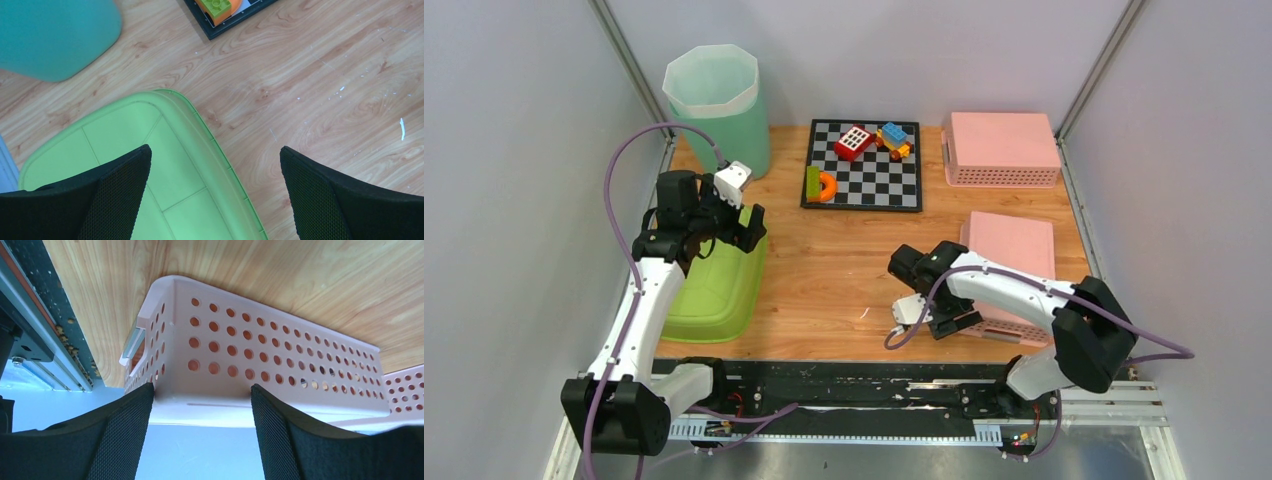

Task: Turn the large container upside down
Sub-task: Move the container to the center of the board.

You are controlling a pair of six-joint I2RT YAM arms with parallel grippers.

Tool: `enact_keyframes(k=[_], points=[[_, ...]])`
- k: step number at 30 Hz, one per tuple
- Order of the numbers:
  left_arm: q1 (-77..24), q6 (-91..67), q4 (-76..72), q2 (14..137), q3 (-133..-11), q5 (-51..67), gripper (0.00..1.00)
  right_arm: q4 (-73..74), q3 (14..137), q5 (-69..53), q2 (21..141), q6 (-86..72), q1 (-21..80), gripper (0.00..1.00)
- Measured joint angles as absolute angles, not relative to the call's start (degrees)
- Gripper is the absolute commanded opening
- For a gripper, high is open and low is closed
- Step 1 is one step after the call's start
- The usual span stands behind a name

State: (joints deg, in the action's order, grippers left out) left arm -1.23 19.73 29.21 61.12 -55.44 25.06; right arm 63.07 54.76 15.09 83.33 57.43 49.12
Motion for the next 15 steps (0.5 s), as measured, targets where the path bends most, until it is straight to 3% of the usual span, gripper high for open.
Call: enact_keyframes(k=[9,15], points=[[-1.23,19.73,29.21,61.12,-55.44,25.08,1.0,66.54,54.81,15.4,79.0,59.0,43.31,0.77],[-1.23,19.73,29.23,61.12,-55.44,25.08,1.0,65.19,63.75,9.63,76.64,55.83,42.5,0.81]])
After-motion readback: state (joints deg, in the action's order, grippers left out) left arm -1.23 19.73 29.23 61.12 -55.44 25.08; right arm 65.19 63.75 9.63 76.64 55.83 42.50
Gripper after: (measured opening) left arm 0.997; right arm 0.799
